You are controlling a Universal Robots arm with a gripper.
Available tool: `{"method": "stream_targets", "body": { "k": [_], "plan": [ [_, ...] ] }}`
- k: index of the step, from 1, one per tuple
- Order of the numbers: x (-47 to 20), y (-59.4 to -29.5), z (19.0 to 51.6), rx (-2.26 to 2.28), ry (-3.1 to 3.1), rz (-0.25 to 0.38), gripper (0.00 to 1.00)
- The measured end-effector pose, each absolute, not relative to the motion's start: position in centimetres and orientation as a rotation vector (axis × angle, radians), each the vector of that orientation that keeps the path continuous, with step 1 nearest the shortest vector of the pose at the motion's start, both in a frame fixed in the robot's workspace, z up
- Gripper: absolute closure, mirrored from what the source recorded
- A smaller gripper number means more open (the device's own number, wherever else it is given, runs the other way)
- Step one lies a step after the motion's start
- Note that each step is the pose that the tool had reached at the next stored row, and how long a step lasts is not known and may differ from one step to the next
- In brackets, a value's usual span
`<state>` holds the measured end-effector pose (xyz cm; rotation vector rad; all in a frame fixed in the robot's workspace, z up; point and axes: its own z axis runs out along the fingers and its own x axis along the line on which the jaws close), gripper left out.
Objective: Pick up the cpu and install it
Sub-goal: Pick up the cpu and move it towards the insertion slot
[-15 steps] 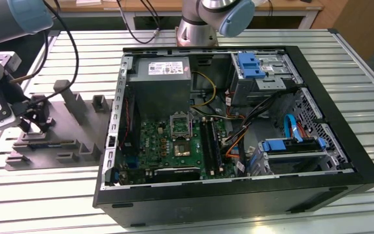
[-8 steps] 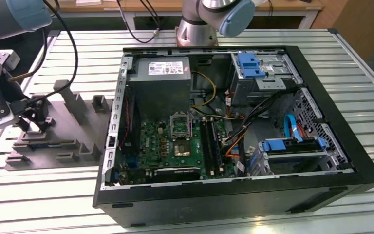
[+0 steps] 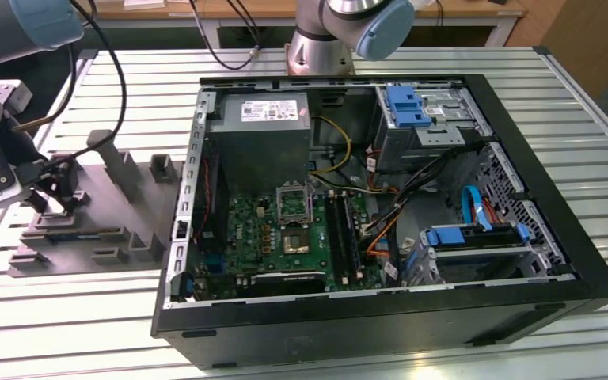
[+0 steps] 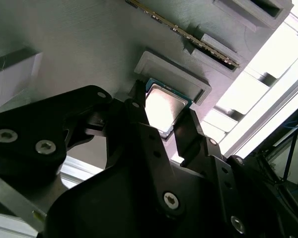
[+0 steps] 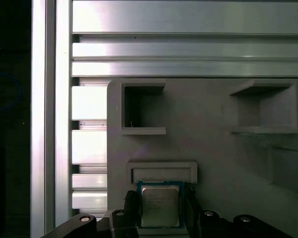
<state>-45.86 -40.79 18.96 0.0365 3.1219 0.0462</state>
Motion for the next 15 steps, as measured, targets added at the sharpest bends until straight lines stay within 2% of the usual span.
{"method": "stream_targets", "body": {
  "k": [15],
  "plan": [
    [-45.86,-40.79,19.32,0.036,3.122,0.046,0.53]
  ]
}}
